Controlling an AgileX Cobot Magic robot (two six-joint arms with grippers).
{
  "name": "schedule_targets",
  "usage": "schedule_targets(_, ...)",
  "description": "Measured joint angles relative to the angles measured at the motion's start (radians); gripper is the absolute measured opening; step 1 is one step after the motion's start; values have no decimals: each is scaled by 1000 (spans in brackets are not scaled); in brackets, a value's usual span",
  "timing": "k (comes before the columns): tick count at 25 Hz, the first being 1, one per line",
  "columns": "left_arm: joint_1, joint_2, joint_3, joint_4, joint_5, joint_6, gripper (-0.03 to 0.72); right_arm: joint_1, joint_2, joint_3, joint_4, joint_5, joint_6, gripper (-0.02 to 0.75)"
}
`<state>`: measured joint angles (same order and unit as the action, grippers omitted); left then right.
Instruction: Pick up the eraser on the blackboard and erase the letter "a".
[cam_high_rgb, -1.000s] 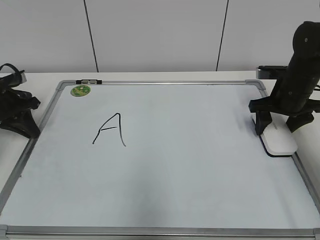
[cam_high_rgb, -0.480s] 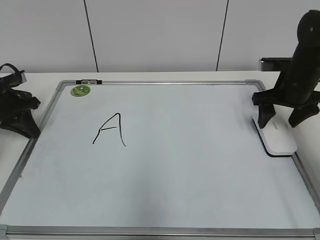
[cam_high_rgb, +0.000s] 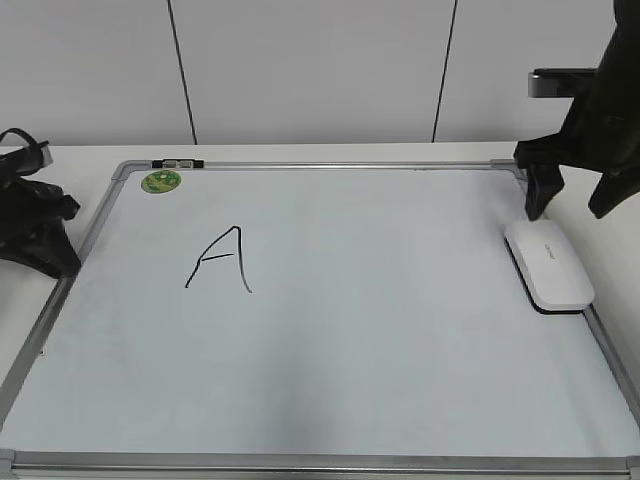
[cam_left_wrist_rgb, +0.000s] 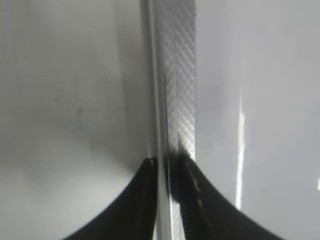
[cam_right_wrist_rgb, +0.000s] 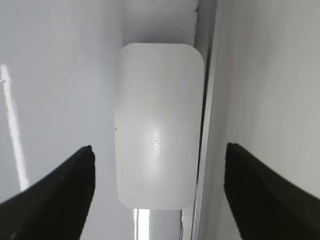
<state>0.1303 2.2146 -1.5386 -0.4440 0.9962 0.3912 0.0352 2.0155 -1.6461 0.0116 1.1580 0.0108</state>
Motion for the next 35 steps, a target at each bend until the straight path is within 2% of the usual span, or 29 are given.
schedule_targets(6, 2, 6, -18, 26, -9, 2, 377, 0, 0, 0, 9, 18, -11, 594)
schedule_targets(10, 2, 6, -112, 46, 48, 2, 476, 0, -8, 0, 22, 42, -32, 594)
schedule_targets(15, 2, -42, -273, 63, 187, -80, 492, 0, -68, 0, 28, 57, -40, 594)
schedule_targets(19, -9, -117, -337, 109, 211, -153, 494, 0, -138, 0, 35, 61, -40, 594)
schedule_targets(24, -69, -240, -339, 193, 229, -192, 494, 13, -242, 0, 35, 67, -42, 594)
schedule_targets(28, -121, -346, -324, 217, 234, -213, 494, 34, -339, 17, 47, 70, -42, 594)
schedule_targets(35, -177, -566, -202, 232, 245, -229, 494, 41, -538, 131, 46, 80, -50, 593)
